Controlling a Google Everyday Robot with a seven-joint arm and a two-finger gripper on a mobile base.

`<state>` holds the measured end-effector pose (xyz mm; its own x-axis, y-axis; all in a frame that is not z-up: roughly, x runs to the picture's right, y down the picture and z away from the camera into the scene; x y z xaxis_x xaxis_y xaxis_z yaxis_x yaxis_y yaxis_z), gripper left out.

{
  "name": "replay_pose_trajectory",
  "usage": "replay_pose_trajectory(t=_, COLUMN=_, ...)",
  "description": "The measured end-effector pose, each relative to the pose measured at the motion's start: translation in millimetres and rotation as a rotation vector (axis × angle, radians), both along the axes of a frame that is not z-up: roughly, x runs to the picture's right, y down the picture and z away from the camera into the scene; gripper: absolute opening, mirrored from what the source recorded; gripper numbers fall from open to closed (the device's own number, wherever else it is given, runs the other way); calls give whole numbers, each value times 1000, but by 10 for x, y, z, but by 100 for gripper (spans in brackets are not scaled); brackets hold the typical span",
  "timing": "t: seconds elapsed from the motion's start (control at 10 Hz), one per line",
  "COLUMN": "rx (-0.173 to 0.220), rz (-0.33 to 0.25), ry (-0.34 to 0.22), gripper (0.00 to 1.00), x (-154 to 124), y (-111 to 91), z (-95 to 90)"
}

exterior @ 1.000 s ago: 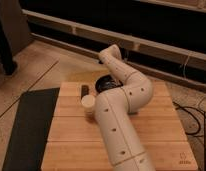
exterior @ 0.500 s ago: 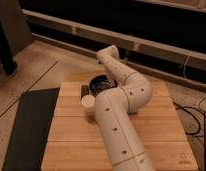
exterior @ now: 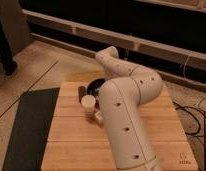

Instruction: Drag the ceramic bowl in a circle

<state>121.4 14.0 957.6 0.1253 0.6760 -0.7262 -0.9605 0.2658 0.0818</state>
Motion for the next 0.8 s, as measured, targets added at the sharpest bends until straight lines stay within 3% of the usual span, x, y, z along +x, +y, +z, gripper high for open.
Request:
replay_pose_trajectory(t=0.2, rx=-53, rz=19, ry=130, gripper=0, x=426, y=190, z=-86)
replay_pose_trajectory(t=0.4, rx=-70, rz=23, ry=214, gripper=0, x=678, y=194, z=-53)
replay_pose_trajectory(t=0.6, rx=-36, rz=2, ry=252, gripper=0, x=759, y=-82, z=71)
replay_pose_trajectory(t=0.8, rx=13, rz=-34, ry=230, gripper=0, x=613, y=-373, z=211)
